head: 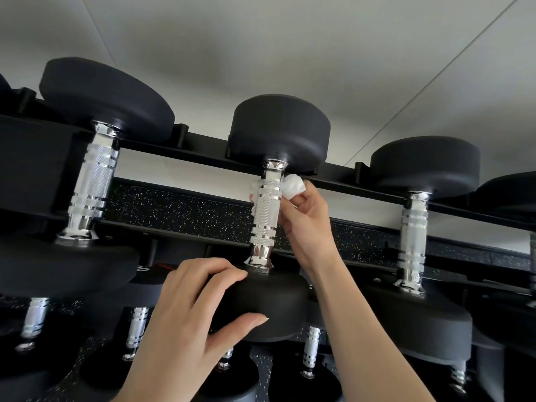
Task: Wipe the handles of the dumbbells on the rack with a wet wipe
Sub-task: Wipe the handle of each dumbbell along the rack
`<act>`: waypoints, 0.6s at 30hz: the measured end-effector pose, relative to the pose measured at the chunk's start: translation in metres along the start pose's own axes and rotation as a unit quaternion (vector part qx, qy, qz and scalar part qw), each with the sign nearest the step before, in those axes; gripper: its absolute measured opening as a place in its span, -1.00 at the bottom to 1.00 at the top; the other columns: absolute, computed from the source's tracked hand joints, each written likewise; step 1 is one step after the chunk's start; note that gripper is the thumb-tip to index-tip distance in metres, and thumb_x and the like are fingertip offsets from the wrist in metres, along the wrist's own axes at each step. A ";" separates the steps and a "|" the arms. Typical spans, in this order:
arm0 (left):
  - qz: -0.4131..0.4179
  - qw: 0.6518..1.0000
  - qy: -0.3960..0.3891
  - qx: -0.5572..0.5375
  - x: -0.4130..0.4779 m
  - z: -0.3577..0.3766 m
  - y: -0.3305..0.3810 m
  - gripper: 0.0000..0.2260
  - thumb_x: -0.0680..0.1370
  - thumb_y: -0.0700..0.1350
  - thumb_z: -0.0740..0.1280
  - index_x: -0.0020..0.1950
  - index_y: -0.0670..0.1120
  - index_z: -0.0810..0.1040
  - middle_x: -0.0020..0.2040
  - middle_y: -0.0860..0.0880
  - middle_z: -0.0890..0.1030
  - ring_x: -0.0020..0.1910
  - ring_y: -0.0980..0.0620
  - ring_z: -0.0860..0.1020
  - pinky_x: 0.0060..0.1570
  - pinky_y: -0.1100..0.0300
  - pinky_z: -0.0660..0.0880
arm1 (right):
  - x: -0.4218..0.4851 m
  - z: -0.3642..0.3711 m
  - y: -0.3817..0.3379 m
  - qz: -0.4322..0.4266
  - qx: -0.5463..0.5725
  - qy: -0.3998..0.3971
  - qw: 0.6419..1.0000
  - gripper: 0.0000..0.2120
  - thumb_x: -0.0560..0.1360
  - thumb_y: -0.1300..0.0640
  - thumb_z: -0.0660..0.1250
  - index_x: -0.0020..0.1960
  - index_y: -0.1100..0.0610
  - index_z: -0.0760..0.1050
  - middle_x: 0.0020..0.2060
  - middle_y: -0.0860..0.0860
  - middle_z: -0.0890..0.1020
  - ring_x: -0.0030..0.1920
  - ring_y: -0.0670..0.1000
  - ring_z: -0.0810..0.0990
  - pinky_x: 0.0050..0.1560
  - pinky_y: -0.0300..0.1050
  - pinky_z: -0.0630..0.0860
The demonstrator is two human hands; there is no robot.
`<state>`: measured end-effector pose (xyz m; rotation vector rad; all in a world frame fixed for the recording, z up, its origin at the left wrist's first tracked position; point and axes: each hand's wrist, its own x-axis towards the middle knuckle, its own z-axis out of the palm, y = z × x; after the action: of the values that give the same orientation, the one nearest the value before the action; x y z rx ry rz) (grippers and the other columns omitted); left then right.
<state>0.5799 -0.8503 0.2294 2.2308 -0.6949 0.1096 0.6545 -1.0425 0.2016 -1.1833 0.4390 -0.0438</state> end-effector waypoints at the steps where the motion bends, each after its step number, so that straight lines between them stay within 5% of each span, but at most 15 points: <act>1: 0.001 1.000 0.000 0.000 0.000 0.000 0.000 -0.62 0.56 0.26 0.19 0.16 -0.01 0.47 0.10 0.10 0.45 0.07 0.09 0.45 0.04 0.10 0.39 | -0.001 -0.001 0.001 0.005 -0.006 -0.002 1.000 -0.81 0.50 0.41 0.27 0.11 0.36 0.38 0.06 0.36 0.58 0.11 0.40 0.53 0.07 0.24 0.49; 12: -0.005 1.000 -0.003 -0.012 0.000 -0.001 0.002 -0.64 0.54 0.22 0.24 0.16 -0.02 0.48 0.10 0.09 0.46 0.08 0.05 0.47 0.07 0.06 0.41 | -0.027 -0.017 0.002 0.065 -0.124 -0.081 0.987 -0.79 0.47 0.47 0.27 0.00 0.22 0.45 -0.14 0.10 0.67 -0.10 0.05 0.65 -0.09 -0.10 0.61; 18: -0.009 1.000 -0.008 -0.017 0.000 -0.003 0.003 -0.64 0.54 0.22 0.24 0.16 -0.01 0.47 0.10 0.10 0.45 0.09 0.06 0.47 0.11 0.12 0.38 | -0.040 -0.027 0.004 0.057 -0.148 -0.091 0.983 -0.79 0.45 0.49 0.28 0.07 0.47 0.37 -0.14 0.16 0.65 -0.16 0.02 0.64 -0.10 -0.13 0.60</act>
<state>0.5792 -0.8498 0.2337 2.2073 -0.6801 0.0713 0.6075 -1.0543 0.2019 -1.4382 0.3576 0.2340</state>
